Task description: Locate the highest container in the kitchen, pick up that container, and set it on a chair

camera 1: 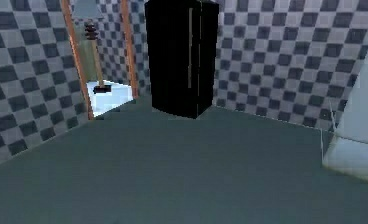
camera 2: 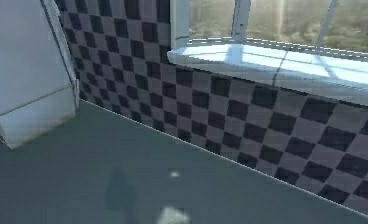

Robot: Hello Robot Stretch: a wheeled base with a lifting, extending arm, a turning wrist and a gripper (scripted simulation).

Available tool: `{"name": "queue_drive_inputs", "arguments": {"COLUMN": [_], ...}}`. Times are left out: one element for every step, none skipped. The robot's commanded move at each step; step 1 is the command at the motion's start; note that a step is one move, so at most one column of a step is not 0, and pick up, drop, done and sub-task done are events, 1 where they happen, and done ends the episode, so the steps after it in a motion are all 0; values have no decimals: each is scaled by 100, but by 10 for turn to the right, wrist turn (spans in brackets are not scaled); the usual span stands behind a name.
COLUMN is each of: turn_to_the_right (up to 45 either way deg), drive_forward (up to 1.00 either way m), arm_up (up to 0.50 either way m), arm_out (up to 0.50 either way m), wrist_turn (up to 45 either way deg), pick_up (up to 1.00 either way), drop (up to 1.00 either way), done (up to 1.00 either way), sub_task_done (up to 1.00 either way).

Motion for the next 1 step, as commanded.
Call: {"name": "queue_drive_inputs", "arguments": {"turn_to_the_right": [0], "drive_forward": [60], "arm_up": [0], "arm_out": [0], "wrist_turn": [0], "pick_up": [0], "drop": [0], "done": [0], "sub_task_done": [0]}}
